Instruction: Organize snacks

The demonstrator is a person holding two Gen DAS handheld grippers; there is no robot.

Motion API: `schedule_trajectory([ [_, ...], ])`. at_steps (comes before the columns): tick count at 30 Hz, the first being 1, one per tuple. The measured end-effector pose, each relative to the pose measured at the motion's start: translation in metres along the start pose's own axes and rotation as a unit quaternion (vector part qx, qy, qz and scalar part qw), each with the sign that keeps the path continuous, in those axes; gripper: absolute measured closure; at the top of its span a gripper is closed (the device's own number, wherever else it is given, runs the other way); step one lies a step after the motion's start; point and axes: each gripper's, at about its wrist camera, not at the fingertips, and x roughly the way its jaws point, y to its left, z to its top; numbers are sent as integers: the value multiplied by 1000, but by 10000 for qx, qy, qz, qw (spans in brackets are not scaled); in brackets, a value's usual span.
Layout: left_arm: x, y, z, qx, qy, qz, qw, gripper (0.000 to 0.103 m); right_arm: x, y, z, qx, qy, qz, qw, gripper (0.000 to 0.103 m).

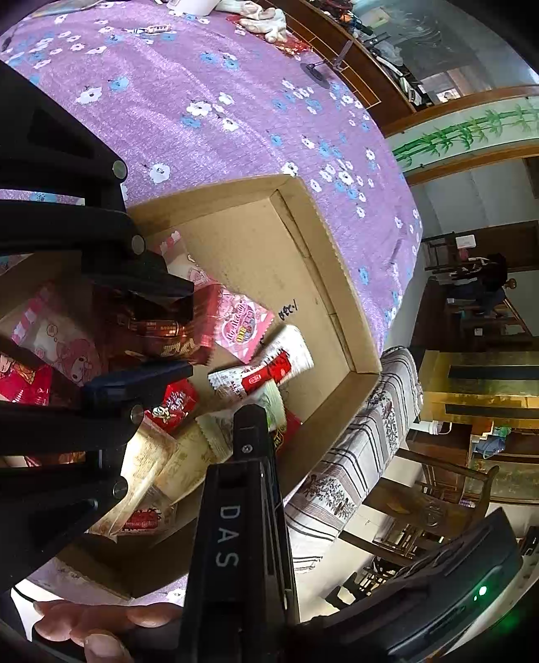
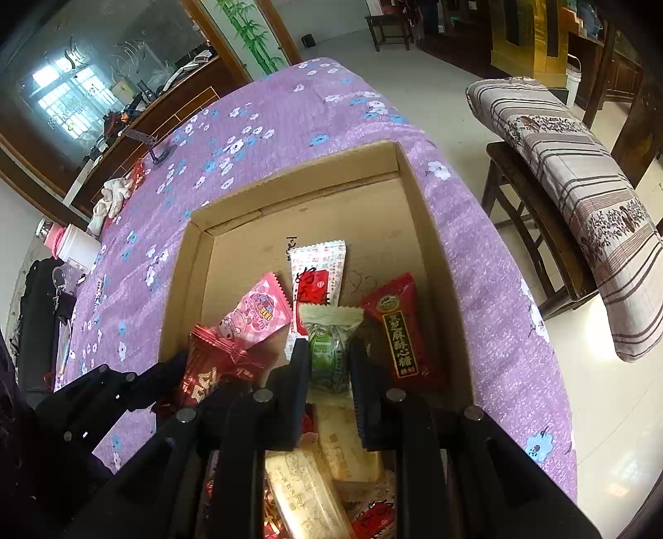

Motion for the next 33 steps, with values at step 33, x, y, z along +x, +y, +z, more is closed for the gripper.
schedule_trajectory([
  [33, -66, -20, -17, 580, -658, 306, 9957, 38, -70, 0, -44, 468, -582, 0, 9972, 64],
])
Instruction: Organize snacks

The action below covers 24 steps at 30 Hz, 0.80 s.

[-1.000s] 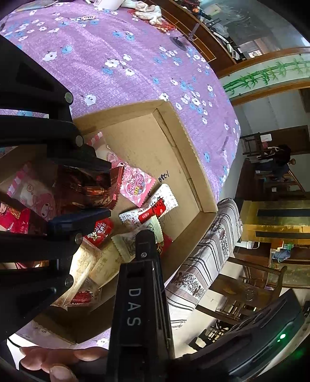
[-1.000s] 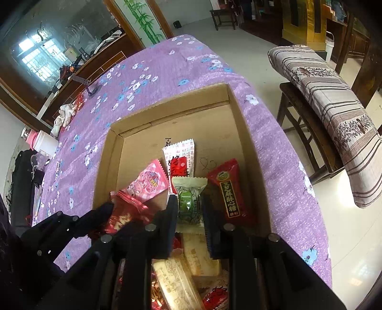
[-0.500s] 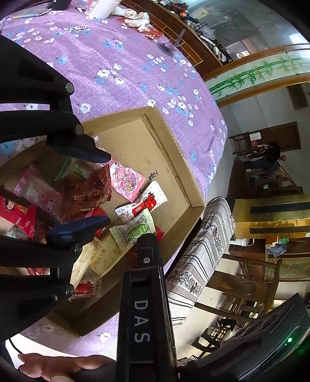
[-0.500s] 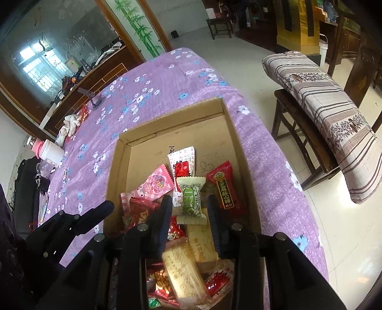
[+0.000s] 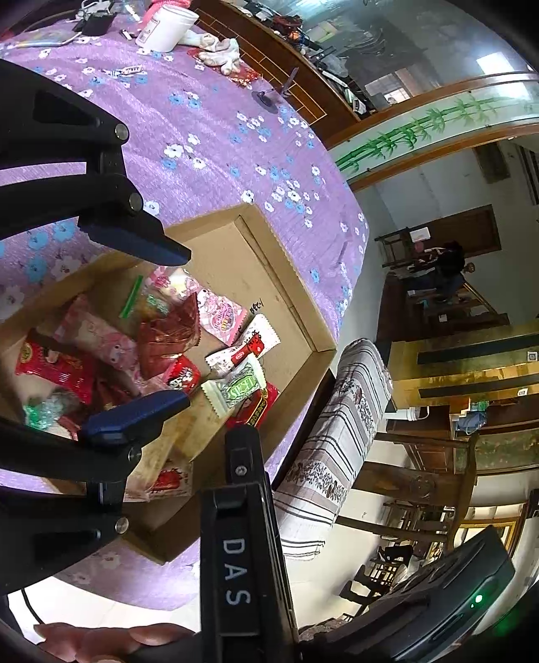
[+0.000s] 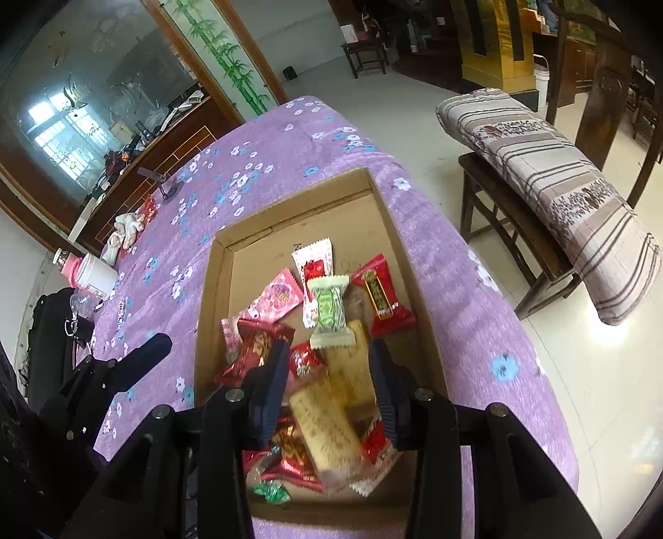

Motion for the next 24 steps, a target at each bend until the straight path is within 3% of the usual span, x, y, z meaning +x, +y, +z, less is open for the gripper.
schedule_trajectory([
  [6, -14, 4, -9, 23, -72, 66, 10000, 35, -11, 3, -14, 72, -58, -33, 10000, 60],
  [16, -38, 17, -27, -30, -203, 243, 9995, 14, -33, 16, -47, 197, -76, -6, 9998, 52],
  [18, -43, 22, -33, -73, -204, 279, 9994, 11, -40, 19, -56, 184, -134, -86, 9997, 44],
  [22, -58, 29, -50, -164, -220, 358, 9990, 1, -53, 22, -77, 201, -257, -258, 9991, 38],
  [24, -65, 33, -61, -234, -244, 393, 9987, 1, -57, 20, -85, 209, -295, -334, 9988, 28],
])
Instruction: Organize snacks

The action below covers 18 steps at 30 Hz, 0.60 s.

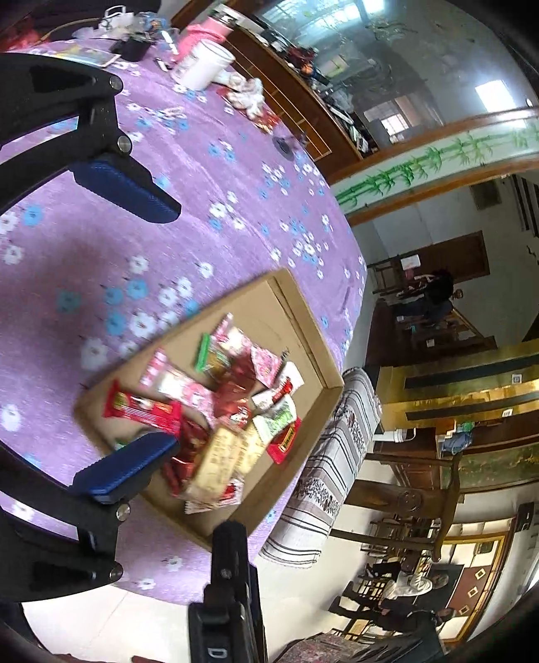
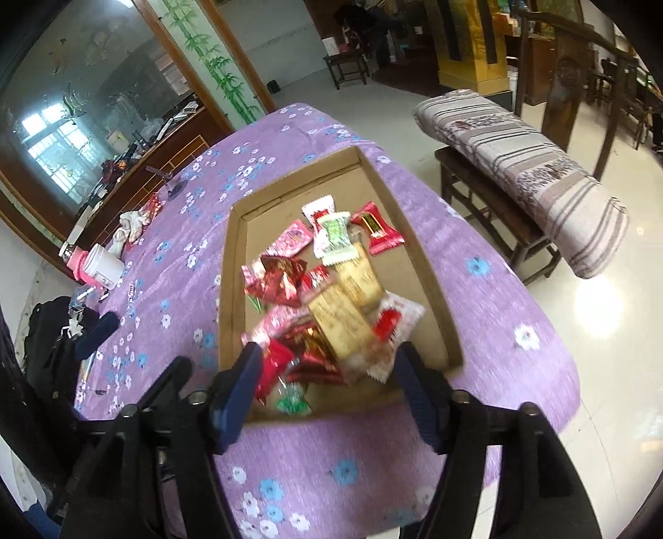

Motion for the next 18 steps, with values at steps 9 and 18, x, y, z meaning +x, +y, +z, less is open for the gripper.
schedule_trajectory([
  [9, -5, 12, -19, 43, 191, 53, 9998, 1, 6, 9, -24, -16, 249, -91, 9996, 23],
  [18, -13, 15, -11, 140, 240, 373, 9989, 1, -3, 28, -30, -309, 25, 225, 9993, 4],
])
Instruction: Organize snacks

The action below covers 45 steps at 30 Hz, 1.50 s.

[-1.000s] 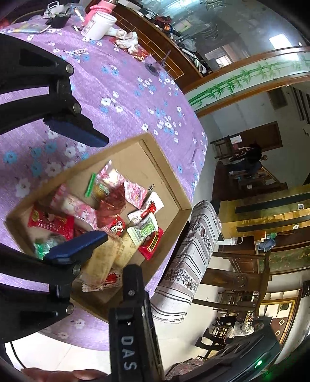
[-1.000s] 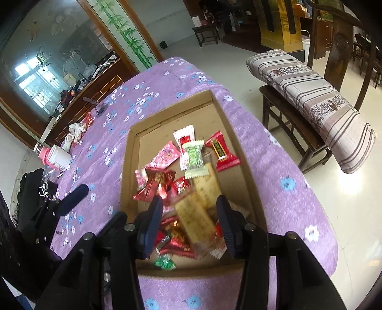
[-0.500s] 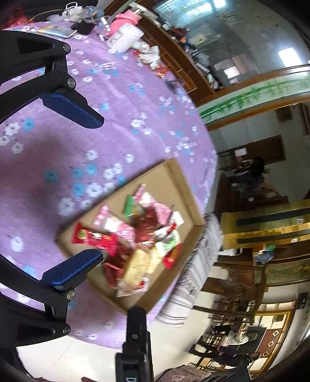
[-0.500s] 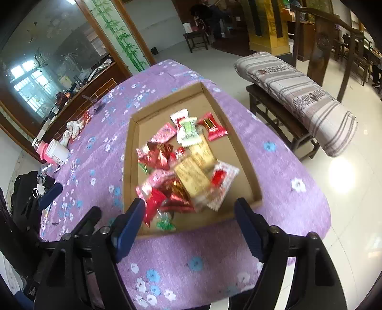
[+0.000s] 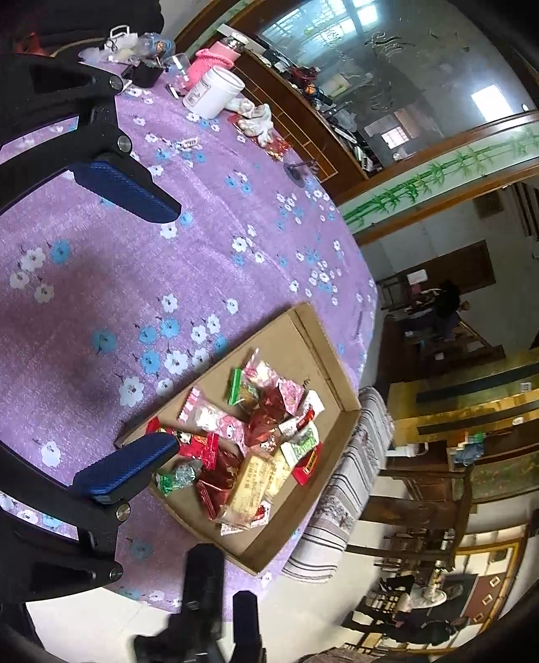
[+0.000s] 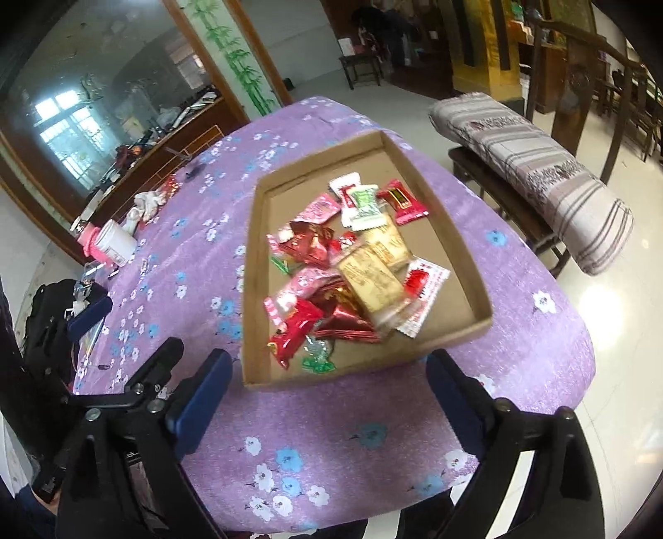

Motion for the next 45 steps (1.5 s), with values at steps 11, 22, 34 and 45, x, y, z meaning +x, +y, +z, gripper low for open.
schedule_trajectory([
  [11, -13, 5, 6, -3, 73, 561, 9984, 1, 0, 0, -3, 42, 130, 233, 9996, 0],
  [22, -12, 8, 4, -220, 309, 259, 9989, 1, -3, -1, -6, 26, 75, 281, 9996, 0],
  [34, -15, 2, 3, -148, 318, 214, 9992, 1, -7, -1, -7, 4, 59, 269, 9996, 0],
  [45, -11, 3, 2, -181, 402, 225, 9988, 1, -7, 0, -5, -36, 27, 258, 9997, 0],
])
